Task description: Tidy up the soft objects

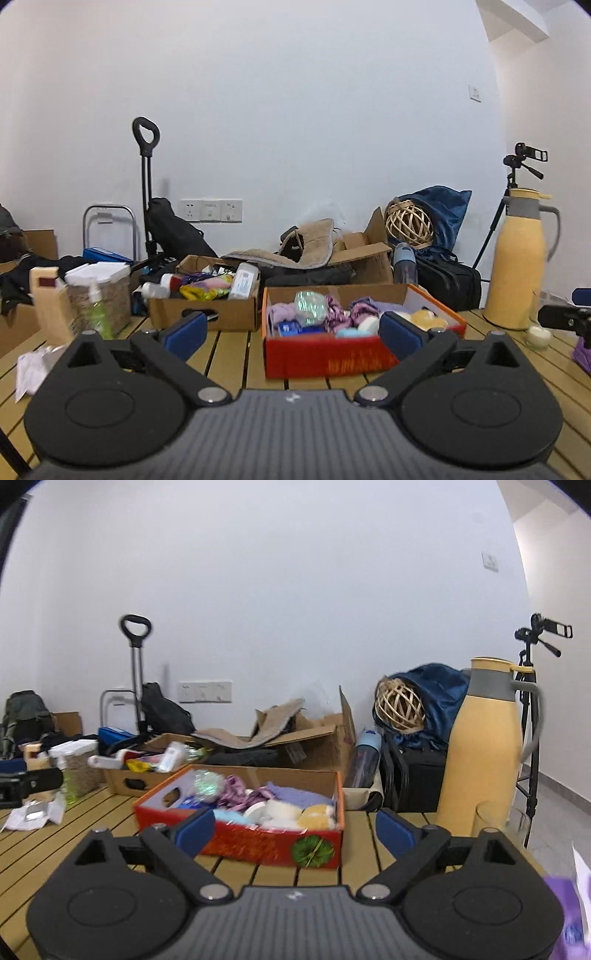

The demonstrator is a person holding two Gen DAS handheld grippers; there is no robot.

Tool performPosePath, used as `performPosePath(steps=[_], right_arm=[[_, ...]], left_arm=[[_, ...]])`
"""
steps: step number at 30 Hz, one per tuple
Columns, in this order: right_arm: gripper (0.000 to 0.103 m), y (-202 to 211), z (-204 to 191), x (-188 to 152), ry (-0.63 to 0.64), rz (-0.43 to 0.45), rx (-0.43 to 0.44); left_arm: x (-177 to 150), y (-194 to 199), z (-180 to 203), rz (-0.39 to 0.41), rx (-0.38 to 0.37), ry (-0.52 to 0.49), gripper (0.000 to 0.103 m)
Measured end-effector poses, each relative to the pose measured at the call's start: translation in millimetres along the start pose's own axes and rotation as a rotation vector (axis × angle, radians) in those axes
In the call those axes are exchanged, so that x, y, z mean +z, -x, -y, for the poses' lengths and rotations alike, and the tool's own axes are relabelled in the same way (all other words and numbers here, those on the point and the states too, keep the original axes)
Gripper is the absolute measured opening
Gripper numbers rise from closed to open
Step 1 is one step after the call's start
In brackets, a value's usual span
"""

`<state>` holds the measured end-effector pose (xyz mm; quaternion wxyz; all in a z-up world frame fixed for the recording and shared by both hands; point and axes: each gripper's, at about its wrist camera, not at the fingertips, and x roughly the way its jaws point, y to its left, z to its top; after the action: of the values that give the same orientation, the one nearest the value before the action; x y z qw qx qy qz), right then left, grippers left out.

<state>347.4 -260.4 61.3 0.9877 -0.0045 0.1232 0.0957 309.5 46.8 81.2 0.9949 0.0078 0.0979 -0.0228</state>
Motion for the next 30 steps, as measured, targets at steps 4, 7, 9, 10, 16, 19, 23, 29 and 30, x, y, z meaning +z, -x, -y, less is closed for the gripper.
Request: performPosePath(steps=[4, 7, 9, 10, 16, 19, 23, 29, 30], right_arm=[[0.097, 43.2, -19.0, -31.6, 0.014, 0.025, 0.014], [0.097, 75.4, -32.7, -53.9, -0.001, 0.043, 0.007], [0.097, 97.2, -41.1, -70.7, -0.026, 0.053, -0.002], [0.097, 108.8, -46.0, -79.1, -0.026, 0.058, -0.006], [0.098, 167.9, -82.3, -117.8, -0.028, 0.056, 0.029], [0.099, 195.1, -98.4, -132.1, -0.029, 0.053, 0.055], [0.103, 222.9, -110.0, -145.4, 0.015, 0.095, 0.027], [0.103, 233.6, -107.2, -139.2, -0.001, 0.112, 0.015], [0.103, 234.0, -106.6, -137.7, -0.001, 0.116, 0.017]], left_arm=[[-26.3, 43.3, 4.2, 0.015, 0.021, 0.003, 0.103], [-48.4, 78.5, 2.3, 0.030, 0.037, -0.012, 0.103], [-64.4, 102.0, 1.0, 0.031, 0.064, -0.026, 0.103], [-70.7, 112.8, -0.7, 0.029, 0.073, -0.020, 0.103], [-102.5, 174.1, 0.3, 0.004, 0.071, 0.022, 0.103], [-113.6, 199.6, 9.2, -0.016, 0.056, -0.040, 0.103], [-112.2, 219.0, 12.9, 0.011, 0.029, -0.016, 0.103], [-99.1, 231.7, 13.6, 0.061, 0.019, 0.025, 0.103], [-98.0, 232.0, 14.0, 0.063, 0.022, 0.022, 0.103]])
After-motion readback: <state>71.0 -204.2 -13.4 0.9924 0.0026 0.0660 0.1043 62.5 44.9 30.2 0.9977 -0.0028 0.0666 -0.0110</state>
